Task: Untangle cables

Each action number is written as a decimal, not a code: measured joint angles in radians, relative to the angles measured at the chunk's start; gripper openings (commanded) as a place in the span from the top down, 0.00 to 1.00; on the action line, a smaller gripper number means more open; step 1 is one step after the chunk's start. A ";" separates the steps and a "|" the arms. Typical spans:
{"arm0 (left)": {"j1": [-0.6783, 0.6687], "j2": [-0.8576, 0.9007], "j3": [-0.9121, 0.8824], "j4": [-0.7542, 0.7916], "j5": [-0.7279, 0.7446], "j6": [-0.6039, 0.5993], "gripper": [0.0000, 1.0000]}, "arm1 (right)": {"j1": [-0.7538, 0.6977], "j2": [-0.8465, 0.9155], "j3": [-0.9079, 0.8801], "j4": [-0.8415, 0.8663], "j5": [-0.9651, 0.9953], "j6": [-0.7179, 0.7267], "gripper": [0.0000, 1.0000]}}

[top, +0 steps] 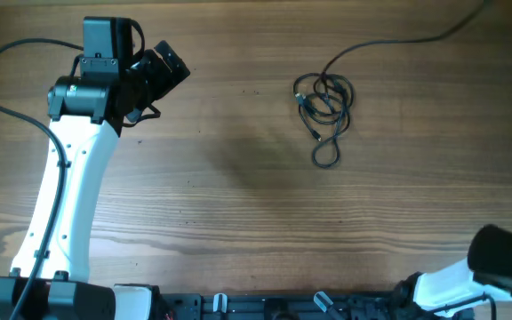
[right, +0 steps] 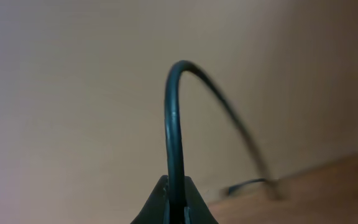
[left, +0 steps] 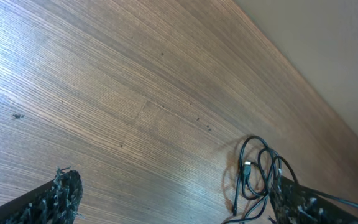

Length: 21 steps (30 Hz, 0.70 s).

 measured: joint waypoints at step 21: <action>0.000 0.000 0.000 -0.003 0.000 0.000 0.02 | 0.170 0.106 -0.002 0.087 -0.568 0.030 0.96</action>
